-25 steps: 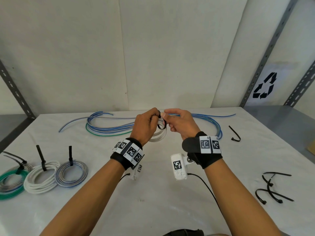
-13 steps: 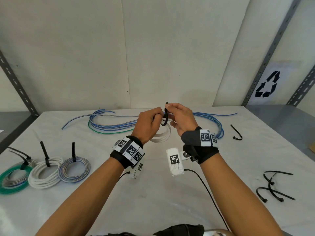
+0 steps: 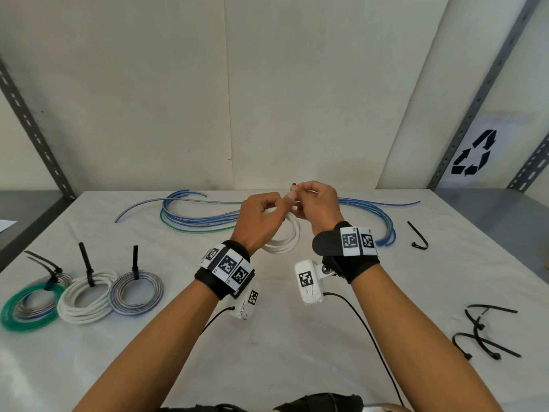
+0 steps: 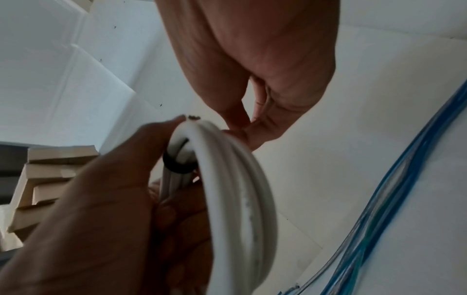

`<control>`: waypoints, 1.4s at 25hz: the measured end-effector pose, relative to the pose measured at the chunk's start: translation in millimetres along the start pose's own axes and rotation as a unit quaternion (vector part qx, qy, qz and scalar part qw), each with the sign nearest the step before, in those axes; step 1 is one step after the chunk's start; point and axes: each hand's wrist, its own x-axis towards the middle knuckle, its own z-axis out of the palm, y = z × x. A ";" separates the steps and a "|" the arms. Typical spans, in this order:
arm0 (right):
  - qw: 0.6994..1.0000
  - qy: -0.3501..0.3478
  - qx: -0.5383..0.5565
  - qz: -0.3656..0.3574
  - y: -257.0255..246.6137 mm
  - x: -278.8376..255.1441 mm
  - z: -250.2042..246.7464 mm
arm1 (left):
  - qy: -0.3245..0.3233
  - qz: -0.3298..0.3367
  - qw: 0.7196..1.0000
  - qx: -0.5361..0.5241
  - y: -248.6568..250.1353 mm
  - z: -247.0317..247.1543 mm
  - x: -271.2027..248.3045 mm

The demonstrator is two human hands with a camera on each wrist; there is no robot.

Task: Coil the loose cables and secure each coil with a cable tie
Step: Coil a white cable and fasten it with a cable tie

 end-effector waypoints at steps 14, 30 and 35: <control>0.992 0.070 0.077 -0.077 -2.2 -4.4 6.8 | -0.038 -0.015 0.999 0.006 -10.5 -3.0 6.0; 0.972 0.132 0.194 0.015 32.2 -4.3 -13.5 | -0.073 -0.039 0.995 0.050 -20.2 25.2 -4.5; 0.973 0.138 0.185 -0.013 39.1 -7.6 -17.4 | -0.105 -0.066 0.992 0.012 -23.1 26.0 -8.0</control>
